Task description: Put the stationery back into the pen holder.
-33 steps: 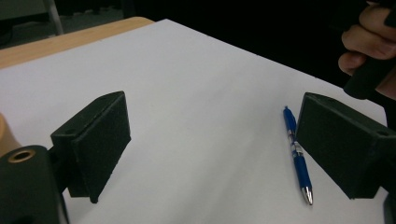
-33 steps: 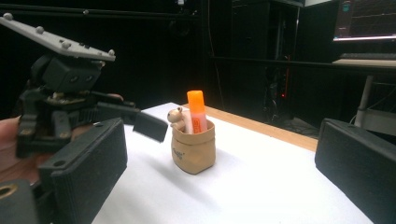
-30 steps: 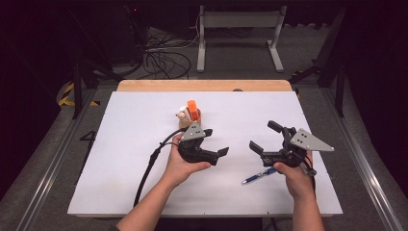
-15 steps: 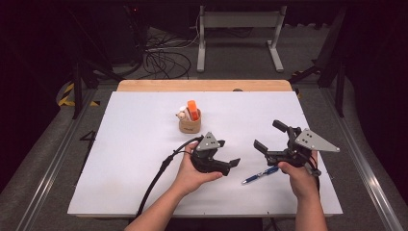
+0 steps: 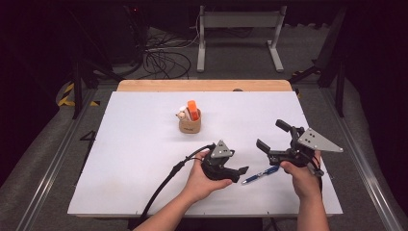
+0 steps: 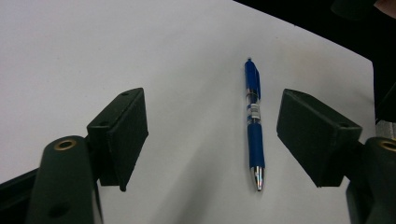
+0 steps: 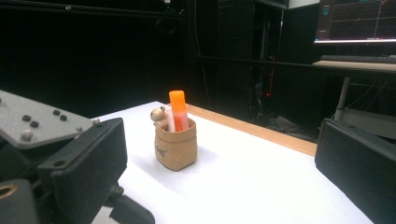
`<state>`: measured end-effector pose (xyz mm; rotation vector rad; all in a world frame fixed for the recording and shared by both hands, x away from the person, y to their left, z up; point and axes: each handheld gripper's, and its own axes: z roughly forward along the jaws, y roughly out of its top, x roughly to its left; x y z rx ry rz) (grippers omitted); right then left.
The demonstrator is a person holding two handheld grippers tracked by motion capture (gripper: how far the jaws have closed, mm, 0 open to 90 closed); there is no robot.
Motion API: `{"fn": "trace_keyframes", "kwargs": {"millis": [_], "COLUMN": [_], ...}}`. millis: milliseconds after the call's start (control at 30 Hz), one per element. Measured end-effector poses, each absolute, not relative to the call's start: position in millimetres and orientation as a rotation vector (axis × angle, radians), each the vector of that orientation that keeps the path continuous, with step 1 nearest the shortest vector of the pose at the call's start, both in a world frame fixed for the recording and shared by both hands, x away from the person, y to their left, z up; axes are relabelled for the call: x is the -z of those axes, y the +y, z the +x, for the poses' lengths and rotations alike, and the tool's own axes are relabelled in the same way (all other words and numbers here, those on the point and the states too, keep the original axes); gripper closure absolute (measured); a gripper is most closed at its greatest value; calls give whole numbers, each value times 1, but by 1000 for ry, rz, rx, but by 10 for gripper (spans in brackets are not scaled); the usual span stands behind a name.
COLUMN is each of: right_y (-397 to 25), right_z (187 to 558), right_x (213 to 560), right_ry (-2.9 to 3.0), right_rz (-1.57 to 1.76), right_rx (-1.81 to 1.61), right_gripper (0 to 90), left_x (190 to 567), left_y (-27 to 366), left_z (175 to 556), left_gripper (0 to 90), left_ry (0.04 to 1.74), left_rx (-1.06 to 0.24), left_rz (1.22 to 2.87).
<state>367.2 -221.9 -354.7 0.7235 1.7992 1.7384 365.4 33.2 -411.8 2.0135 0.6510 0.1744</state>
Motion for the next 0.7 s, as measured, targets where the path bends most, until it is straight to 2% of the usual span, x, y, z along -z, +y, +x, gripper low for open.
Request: {"fn": "trace_keyframes", "kwargs": {"millis": [700], "right_y": [-225], "right_z": [367], "right_x": [354], "right_ry": [1798], "right_rz": [734], "right_rx": [-1720], "right_gripper": [29], "left_x": [432], "left_y": [4], "left_z": [351], "left_gripper": [445], "left_ry": [609], "left_rx": [-180], "left_rz": [2115]}}
